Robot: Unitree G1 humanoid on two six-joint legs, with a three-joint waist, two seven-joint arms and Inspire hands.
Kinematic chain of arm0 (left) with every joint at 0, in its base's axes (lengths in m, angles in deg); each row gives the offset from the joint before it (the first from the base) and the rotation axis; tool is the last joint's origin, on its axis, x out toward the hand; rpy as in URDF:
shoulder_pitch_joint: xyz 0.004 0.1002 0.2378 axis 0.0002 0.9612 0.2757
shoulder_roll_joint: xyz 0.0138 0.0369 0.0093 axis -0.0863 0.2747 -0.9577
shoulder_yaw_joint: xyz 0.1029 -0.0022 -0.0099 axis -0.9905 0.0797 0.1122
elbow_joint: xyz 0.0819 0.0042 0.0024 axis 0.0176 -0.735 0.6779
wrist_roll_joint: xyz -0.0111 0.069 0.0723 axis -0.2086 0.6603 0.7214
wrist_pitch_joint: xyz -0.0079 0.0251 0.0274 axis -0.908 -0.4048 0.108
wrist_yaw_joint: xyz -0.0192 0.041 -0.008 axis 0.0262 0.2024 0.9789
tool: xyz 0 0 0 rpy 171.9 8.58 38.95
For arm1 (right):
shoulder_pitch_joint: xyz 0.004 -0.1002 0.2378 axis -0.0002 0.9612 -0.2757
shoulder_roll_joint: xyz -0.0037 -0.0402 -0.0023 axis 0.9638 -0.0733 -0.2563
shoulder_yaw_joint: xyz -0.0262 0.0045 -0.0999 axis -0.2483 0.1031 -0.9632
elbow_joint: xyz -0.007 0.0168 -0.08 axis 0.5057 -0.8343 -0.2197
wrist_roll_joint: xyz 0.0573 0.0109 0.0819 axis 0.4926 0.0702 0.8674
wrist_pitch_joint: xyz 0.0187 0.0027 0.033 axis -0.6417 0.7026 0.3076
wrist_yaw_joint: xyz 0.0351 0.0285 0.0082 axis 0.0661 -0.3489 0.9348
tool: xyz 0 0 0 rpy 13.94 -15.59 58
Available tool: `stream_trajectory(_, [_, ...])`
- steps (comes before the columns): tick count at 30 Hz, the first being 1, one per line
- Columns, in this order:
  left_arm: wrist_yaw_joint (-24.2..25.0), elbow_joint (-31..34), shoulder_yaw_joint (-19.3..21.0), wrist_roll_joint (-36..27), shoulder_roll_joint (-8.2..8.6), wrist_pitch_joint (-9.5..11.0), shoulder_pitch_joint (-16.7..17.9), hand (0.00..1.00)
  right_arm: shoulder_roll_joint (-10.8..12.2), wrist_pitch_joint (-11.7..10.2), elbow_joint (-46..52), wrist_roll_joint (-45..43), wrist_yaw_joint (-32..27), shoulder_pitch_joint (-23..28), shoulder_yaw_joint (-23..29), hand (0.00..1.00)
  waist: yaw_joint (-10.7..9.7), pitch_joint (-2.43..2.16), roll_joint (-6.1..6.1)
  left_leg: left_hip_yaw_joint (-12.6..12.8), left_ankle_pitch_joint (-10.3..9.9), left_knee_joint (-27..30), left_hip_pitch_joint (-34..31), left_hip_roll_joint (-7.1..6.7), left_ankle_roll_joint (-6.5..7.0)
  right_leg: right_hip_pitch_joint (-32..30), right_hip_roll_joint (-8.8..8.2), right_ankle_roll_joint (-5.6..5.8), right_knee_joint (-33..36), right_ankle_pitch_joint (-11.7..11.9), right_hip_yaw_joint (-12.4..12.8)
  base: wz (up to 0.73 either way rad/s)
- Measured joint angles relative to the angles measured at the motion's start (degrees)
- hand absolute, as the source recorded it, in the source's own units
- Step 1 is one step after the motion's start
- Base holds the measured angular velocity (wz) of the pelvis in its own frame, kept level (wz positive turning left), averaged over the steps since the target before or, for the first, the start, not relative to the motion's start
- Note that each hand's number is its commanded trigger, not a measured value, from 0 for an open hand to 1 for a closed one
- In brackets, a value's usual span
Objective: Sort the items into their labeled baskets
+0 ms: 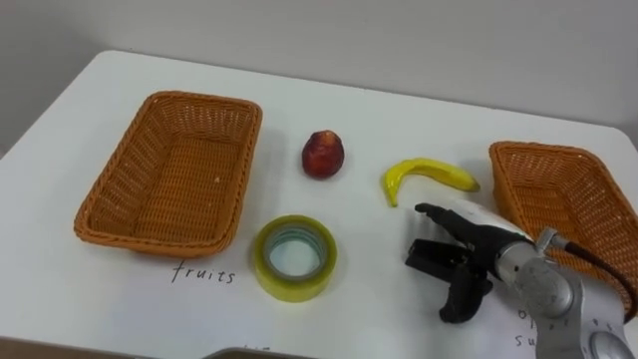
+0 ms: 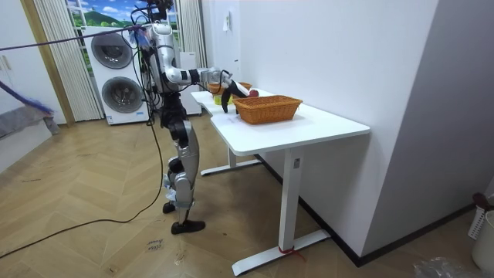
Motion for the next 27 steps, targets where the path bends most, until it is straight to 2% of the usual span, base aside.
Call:
stream_trajectory(3, [-0.6, 1.0, 0.0, 0.0, 0.39, -0.7, 0.0, 0.0, 0.1, 1.2, -0.5, 0.1, -0.4, 0.0, 0.2, 0.0, 0.0, -0.17, -0.24, 0.0, 0.0, 0.1, 0.0, 0.01, 0.0, 0.1, 0.0, 0.0, 0.0, 0.0, 0.0, 0.0])
stream_trajectory(15, [-0.7, 1.7, -0.1, 0.0, 0.38, -2.9, 0.1, 0.0, 0.3, 4.8, -0.9, 0.1, -0.4, 0.0, 0.3, 0.0, 0.0, -0.2, -0.23, -1.1, 0.0, 0.3, 0.2, -0.02, -0.01, 0.8, -0.09, -0.02, -0.1, 0.0, -1.0, 0.04])
stream_trajectory(24, [-0.6, 1.7, -0.1, 0.0, 0.37, -3.7, 0.1, 0.0, 0.3, 6.0, -0.9, 0.1, -0.4, 0.0, 0.3, 0.0, 0.0, -0.19, -0.22, -1.3, 0.0, 0.3, 0.4, -0.01, -0.03, 1.0, -0.11, -0.02, -0.1, 0.0, -1.3, 0.0])
stream_trajectory(25, [-0.6, 1.7, -0.1, 0.0, 0.37, -3.9, 0.1, 0.0, 0.3, 6.0, -0.9, 0.1, -0.4, 0.0, 0.3, 0.64, 0.1, -0.19, -0.21, -1.3, 0.0, 0.3, 0.5, 0.0, -0.04, 1.1, -0.1, -0.02, -0.1, 0.0, -1.3, 0.0])
stream_trajectory(26, [-0.6, 1.7, -0.1, 0.1, 0.37, -3.9, 0.1, 0.0, 0.3, 6.1, -1.0, 0.1, -0.4, 0.0, 0.3, 1.0, 0.2, -0.19, -0.21, -1.3, 0.0, 0.2, 0.5, 0.01, -0.04, 1.2, -0.08, -0.02, -0.1, 0.0, -1.3, 0.0])
stream_trajectory(27, [-0.6, 1.7, -0.1, 0.2, 0.37, -3.9, 0.1, 0.0, 0.3, 6.1, -1.0, 0.1, -0.4, 0.0, 0.3, 1.0, 0.3, -0.19, -0.21, -1.3, 0.0, 0.2, 0.5, 0.01, -0.04, 1.2, -0.08, -0.02, -0.1, 0.0, -1.3, 0.0])
